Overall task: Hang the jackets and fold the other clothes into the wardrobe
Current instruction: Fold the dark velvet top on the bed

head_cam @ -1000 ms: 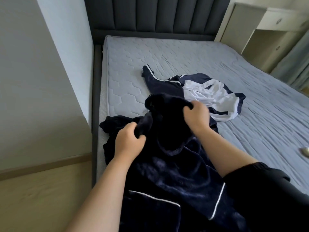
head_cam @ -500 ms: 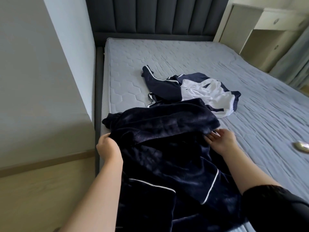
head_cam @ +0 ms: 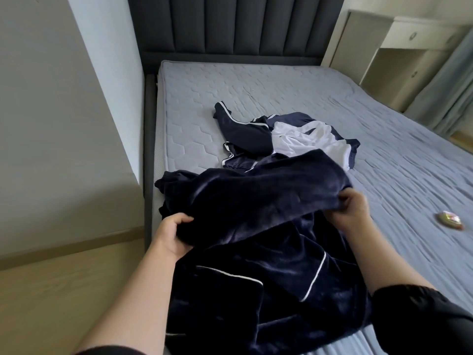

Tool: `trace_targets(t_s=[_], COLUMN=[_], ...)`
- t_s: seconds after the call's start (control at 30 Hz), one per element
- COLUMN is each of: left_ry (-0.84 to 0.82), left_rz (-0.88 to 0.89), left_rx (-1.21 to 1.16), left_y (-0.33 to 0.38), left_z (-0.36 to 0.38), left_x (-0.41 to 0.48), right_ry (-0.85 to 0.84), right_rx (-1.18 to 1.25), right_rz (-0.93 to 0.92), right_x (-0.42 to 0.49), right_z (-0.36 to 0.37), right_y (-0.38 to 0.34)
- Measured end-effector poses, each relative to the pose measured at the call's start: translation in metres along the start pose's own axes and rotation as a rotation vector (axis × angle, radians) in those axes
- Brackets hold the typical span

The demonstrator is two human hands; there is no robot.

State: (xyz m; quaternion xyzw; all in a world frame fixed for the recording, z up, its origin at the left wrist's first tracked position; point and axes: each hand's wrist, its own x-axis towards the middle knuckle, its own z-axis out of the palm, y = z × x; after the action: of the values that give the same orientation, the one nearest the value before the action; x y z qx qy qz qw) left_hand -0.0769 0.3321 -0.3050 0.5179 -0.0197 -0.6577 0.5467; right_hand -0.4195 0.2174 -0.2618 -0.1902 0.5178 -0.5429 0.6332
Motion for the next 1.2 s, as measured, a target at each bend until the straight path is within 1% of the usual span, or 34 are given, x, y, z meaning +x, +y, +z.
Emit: trace_targets(t_s=[0.07,0.1,0.13,0.2,0.3,0.37,0.43,0.5,0.53,0.6,0.67,0.7,0.73,0.8,0.83,0.9,0.97,1.03,1.1,1.13,1.2], left_ry=[0.162,0.202,0.207,0.165,0.113,0.149,0.190,0.205,0.213,0.219,0.182,0.170,0.182,0.277,0.328,0.377,0.393,0.337,0.202,0.130,-0.012], left_rz=[-0.060,-0.070,-0.059,-0.004,0.143,0.224,0.249,0.253,0.248,0.205,0.142,0.143,0.182,0.321,0.383,0.457,0.420,0.247,0.113,0.095,0.073], left_rx=[0.127,0.193,0.216,0.194,0.183,0.212,0.214,0.244,0.262,0.290,0.285,0.270,0.257,0.233,0.217,0.244,0.301,0.215,0.073,0.055,0.096], left_y=[-0.006,-0.007,-0.008,-0.004,0.008,0.015,0.019,0.026,0.029,0.032,0.033,0.034,0.037,0.045,0.050,0.053,0.046,0.039,0.038,0.040,0.042], left_z=[-0.007,-0.009,-0.009,-0.004,0.004,0.007,0.009,0.012,0.013,0.012,0.011,0.011,0.010,0.009,0.009,0.009,0.008,0.003,-0.005,-0.009,-0.015], left_x=[0.002,0.003,0.004,0.003,0.003,0.005,0.009,0.012,0.014,0.018,0.022,0.023,0.026,0.035,0.038,0.042,0.044,0.043,0.043,0.044,0.043], right_ry=[0.115,0.144,0.156,0.175,0.254,0.221,0.154,0.107,0.087,0.007,-0.054,-0.059,-0.059,-0.043,-0.006,0.123,0.171,0.114,0.051,0.014,-0.123], right_rx=[-0.217,-0.294,-0.347,-0.413,-0.483,-0.522,-0.634,-0.782,-0.819,-0.792,-0.763,-0.730,-0.676,-0.509,-0.460,-0.523,-0.624,-0.631,-0.584,-0.552,-0.496], right_rz=[0.135,0.192,0.208,0.133,-0.072,-0.123,-0.133,-0.103,-0.049,0.111,0.192,0.173,0.126,0.008,-0.053,-0.152,-0.153,-0.061,0.016,0.042,0.107], right_x=[0.000,0.002,0.005,0.012,0.019,0.021,0.026,0.034,0.037,0.046,0.049,0.053,0.058,0.068,0.074,0.083,0.089,0.090,0.088,0.086,0.081], right_z=[-0.023,-0.035,-0.044,-0.054,-0.049,-0.036,-0.020,-0.005,0.002,0.011,0.019,0.023,0.026,0.033,0.035,0.036,0.034,0.030,0.019,0.010,-0.010], right_y=[0.024,0.036,0.044,0.047,0.033,0.021,0.010,0.003,0.001,0.000,-0.001,-0.004,-0.008,-0.017,-0.020,-0.020,-0.013,-0.004,0.002,0.004,0.012])
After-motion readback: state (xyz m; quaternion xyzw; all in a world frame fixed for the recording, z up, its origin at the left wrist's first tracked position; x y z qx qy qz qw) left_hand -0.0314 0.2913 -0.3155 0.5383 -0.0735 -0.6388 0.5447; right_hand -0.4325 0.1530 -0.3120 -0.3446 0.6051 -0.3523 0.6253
